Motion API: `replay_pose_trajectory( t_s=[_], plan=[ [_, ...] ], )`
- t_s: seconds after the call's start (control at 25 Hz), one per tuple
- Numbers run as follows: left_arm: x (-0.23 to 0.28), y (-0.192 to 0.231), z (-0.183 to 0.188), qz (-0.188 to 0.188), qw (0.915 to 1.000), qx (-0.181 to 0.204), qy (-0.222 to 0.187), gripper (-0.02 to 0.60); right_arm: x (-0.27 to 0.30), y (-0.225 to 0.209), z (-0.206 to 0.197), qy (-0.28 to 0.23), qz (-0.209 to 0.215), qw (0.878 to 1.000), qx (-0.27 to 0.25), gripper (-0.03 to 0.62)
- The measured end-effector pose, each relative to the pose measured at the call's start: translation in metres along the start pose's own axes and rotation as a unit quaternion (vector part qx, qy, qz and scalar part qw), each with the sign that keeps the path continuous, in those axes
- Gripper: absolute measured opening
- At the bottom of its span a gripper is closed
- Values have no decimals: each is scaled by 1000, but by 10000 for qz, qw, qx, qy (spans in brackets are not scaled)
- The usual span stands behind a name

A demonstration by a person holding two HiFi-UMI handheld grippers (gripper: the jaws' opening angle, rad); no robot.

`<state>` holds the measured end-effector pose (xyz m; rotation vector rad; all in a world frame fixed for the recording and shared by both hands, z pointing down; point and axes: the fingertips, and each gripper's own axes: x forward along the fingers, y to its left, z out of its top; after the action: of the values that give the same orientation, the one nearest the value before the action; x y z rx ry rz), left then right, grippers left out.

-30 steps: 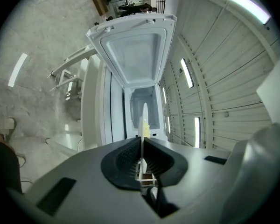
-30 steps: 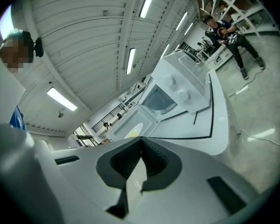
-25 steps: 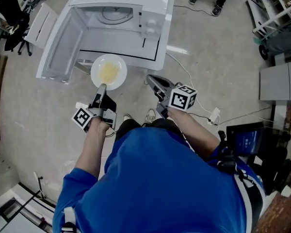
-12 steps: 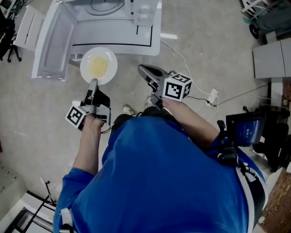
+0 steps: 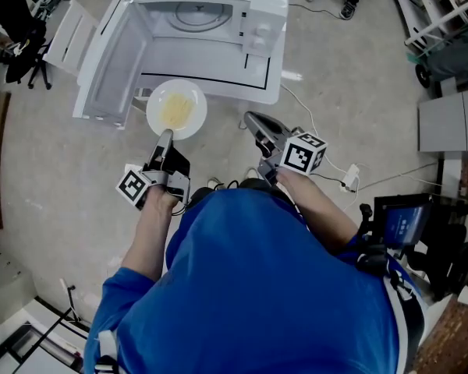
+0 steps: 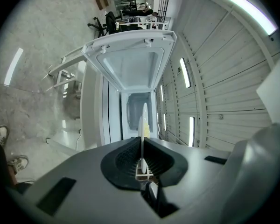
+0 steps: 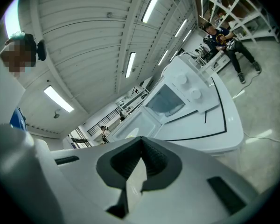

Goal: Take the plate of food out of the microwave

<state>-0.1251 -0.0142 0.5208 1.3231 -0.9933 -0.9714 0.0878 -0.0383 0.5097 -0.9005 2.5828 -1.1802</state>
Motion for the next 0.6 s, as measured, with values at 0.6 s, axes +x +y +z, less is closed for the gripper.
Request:
replay_pose_trajectory(
  t_s=[0.6],
  plan=[
    [9, -5, 1, -84, 9999, -4, 57, 20, 2, 4, 12, -57, 54, 9999, -103, -2]
  ],
)
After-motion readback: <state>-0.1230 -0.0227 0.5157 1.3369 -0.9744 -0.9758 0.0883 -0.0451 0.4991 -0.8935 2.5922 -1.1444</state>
